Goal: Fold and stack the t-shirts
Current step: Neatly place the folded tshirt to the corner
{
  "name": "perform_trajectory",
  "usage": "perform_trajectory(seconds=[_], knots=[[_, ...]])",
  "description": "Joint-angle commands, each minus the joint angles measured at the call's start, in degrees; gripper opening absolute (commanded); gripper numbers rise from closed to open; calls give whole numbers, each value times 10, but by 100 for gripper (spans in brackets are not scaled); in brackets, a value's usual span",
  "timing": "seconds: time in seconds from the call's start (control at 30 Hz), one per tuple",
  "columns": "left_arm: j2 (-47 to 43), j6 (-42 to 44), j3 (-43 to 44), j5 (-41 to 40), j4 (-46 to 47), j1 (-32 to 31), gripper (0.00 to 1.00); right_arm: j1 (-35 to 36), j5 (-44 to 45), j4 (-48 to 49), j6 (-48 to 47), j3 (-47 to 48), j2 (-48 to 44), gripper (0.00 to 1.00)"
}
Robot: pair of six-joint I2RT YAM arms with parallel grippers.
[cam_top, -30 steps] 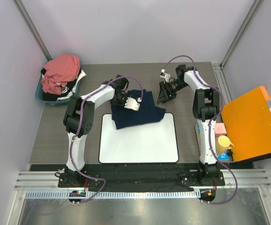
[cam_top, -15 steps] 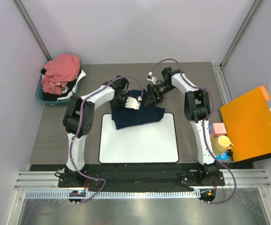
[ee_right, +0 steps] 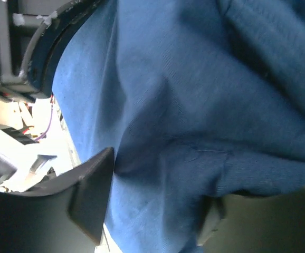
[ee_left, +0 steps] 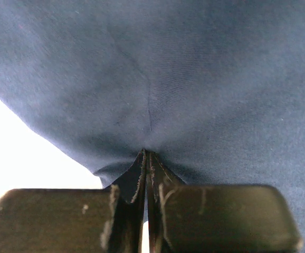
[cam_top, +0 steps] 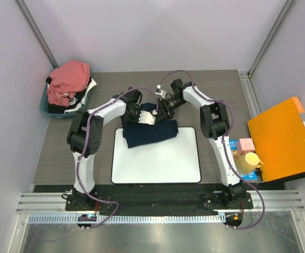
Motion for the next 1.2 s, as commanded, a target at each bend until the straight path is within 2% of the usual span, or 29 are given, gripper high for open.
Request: perform_trajectory(seconds=[0.0,0.07,0.1,0.17,0.33,0.5,0.6,0.63,0.7,0.73,1.17], knots=[[-14,-19,-26,11,-21,4,0,20,5,19,13,14,26,50],[-20,-19,-34,10,-19,4,0,21,7,23,17,16,29,39],[-21,-20,-36,8,-19,4,0,22,8,24,19,17,29,22],[-24,-19,-39,7,-19,5,0,22,25,27,19,23,29,1],[-36,-18,-34,5,-26,8,0,12,93,27,0,44,15,1],[-63,-19,-32,14,-17,13,1,-33,218,27,-40,68,-9,1],[-85,-16,-33,16,-14,14,13,-67,284,26,-57,82,-18,1],[-90,-14,-33,14,-13,14,26,-74,298,26,-72,84,-20,1],[-108,-8,-36,13,-10,15,38,-95,339,24,-85,90,-22,1],[-113,-1,-37,10,-10,16,40,-102,348,24,-96,98,-22,1],[-156,16,-22,-11,-19,23,41,-198,521,69,-213,152,-1,1]])
